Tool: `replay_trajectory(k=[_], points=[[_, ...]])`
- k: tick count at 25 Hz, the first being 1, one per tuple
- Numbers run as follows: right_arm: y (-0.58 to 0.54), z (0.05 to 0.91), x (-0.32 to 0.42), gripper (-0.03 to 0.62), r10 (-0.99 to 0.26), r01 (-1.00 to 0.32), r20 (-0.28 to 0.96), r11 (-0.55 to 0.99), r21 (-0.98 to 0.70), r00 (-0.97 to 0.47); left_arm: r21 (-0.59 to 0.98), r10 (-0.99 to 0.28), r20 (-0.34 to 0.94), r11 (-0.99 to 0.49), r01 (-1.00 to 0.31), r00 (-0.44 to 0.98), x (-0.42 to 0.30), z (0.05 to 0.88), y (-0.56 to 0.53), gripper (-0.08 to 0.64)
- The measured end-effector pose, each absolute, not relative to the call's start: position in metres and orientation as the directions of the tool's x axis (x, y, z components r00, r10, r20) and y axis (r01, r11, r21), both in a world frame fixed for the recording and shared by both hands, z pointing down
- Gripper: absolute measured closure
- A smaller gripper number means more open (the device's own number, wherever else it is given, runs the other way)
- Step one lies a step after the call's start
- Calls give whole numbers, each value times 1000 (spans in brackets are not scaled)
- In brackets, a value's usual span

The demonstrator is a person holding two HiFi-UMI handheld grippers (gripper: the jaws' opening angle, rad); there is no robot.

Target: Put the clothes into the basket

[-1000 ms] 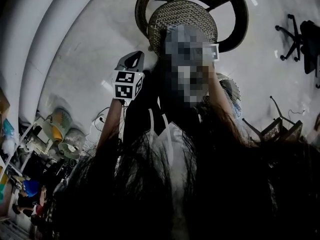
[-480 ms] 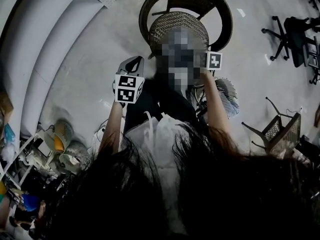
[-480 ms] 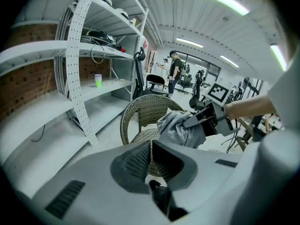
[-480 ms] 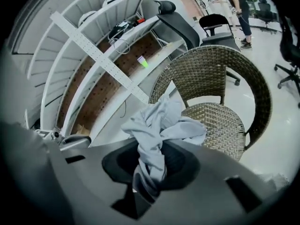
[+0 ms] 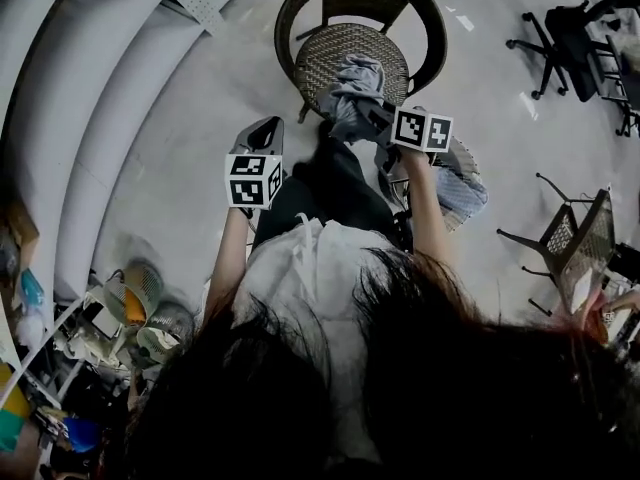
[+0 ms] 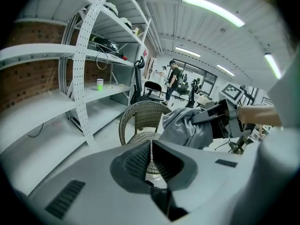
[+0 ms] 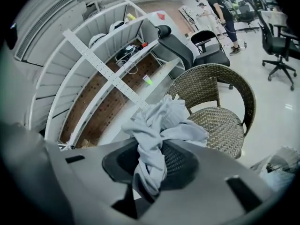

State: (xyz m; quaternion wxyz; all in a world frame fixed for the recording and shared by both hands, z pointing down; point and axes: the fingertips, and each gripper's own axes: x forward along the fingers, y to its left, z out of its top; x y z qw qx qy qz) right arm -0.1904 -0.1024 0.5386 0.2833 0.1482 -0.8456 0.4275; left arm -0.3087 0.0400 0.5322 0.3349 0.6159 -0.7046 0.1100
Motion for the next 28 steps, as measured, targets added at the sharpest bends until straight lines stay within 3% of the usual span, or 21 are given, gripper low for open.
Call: replay_trajectory(k=[21, 28], points=[[-67, 510, -67, 492, -172, -601, 607, 491, -630, -776, 298, -766, 587, -95, -950, 261, -187, 530, 12, 538], [-74, 509, 13, 492, -226, -626, 598, 458, -631, -769, 284, -732, 594, -196, -939, 333, -108, 524, -14, 538]])
